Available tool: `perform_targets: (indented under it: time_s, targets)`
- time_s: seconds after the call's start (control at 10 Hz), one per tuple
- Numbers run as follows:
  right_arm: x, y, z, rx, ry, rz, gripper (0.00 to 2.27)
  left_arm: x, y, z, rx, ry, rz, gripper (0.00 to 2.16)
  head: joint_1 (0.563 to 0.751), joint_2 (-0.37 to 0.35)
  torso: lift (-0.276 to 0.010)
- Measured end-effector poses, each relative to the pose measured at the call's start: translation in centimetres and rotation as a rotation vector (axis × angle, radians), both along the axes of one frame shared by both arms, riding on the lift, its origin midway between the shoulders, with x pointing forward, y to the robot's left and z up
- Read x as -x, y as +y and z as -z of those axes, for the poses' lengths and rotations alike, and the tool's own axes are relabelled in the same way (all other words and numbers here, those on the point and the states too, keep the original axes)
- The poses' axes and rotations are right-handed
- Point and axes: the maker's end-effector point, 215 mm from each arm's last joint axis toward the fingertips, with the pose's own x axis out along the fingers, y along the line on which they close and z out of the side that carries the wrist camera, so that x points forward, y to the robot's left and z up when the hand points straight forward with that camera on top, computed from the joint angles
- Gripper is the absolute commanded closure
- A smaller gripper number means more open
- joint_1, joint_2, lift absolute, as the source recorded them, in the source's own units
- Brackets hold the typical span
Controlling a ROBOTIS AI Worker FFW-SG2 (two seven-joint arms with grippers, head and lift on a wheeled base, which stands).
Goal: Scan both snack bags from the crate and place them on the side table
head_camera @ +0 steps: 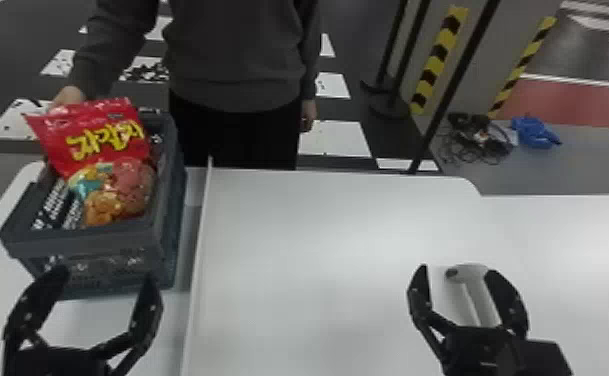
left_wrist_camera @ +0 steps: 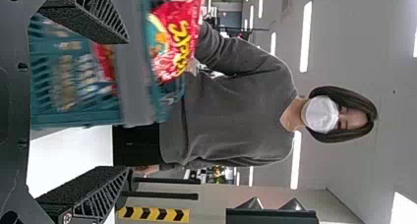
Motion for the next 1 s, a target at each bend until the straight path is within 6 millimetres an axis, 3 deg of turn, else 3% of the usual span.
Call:
perform_targets:
  time_s: [0.8, 1.0]
  targets:
    - [-0.2, -0.05, 0.24, -0.001, 0.007, 0.002, 0.08, -0.33, -0.66, -0.23, -0.012, -0.019, -0.015, 0.07, 0.695, -0.197, -0.098]
    - [-0.29, -0.1, 0.34, -0.001, 0.01, 0.003, 0.08, -0.76, 0.11, -0.73, -0.009, -0.028, -0.023, 0.08, 0.695, -0.188, -0.098]
